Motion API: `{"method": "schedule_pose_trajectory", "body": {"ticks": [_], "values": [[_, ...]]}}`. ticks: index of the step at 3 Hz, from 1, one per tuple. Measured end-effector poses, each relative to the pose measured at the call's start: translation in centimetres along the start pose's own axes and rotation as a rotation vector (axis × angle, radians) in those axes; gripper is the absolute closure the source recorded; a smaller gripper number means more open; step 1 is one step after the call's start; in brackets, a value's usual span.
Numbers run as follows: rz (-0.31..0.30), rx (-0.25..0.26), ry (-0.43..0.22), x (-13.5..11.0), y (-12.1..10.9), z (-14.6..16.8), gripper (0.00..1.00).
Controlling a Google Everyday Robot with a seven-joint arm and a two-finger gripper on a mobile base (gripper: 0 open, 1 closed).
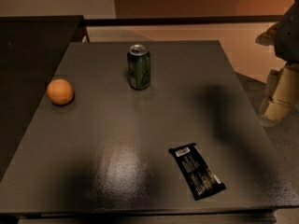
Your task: Move rxbar chocolate near green can
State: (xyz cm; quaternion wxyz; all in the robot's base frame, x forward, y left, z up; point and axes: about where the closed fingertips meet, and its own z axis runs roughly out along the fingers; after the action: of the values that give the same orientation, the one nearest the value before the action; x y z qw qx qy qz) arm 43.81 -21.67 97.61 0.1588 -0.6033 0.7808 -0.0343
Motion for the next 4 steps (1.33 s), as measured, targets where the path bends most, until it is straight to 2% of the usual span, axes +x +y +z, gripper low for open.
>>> {"method": "schedule_pose_trajectory", "body": {"ticks": [2,4], "values": [[-0.014,-0.011,-0.026,-0.4,0.4,-0.1,0.0],[-0.049,-0.105,-0.19,-1.3,4.1,1.7,0.0]]}}
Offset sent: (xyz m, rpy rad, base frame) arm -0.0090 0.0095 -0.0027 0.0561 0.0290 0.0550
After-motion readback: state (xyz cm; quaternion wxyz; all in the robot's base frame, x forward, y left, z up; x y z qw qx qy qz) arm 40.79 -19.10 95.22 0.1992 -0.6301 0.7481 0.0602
